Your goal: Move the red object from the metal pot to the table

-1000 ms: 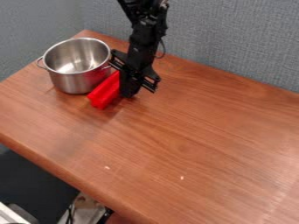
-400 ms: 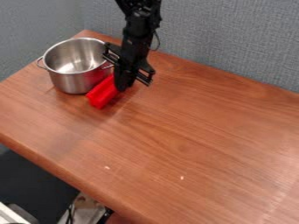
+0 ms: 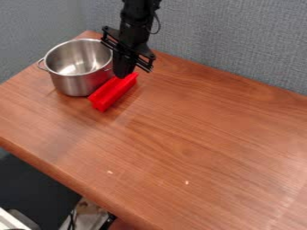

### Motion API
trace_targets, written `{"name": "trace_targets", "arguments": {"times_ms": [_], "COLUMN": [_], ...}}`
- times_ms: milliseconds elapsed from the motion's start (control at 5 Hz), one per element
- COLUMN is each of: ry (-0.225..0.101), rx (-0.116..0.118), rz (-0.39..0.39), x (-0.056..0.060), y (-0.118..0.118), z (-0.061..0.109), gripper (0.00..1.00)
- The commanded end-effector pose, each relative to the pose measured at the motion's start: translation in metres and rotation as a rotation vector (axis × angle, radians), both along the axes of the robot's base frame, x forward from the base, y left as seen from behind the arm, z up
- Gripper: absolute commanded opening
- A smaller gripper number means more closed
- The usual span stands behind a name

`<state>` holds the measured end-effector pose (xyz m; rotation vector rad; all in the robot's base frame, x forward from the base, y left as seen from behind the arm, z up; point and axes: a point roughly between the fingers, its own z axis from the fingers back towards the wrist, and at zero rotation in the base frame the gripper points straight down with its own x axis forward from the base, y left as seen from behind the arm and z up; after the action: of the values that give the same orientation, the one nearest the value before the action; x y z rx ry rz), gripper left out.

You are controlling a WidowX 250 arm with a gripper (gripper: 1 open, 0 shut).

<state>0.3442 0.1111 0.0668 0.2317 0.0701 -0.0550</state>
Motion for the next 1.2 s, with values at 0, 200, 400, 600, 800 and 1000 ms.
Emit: {"name": "trace_targets", "arguments": {"times_ms": [0,200,400,600,800,1000], "ry": [-0.115,-0.125,-0.130,-0.132,-0.132,-0.132], "rx": [0.021,0.018,0.013,0.006,-0.001,-0.007], "rz": [0.009,0.006,0.003,-0.001,-0.005,-0.007], "x": [0.005,0.005,0.005,0.004,0.004,0.003], "y": [0.011,0.013,0.016,0.018,0.019,0.021], "z": [0.044,0.050,0.053,0.054,0.056,0.057], "gripper": [0.00,0.00,0.00,0.00,0.00,0.00]}}
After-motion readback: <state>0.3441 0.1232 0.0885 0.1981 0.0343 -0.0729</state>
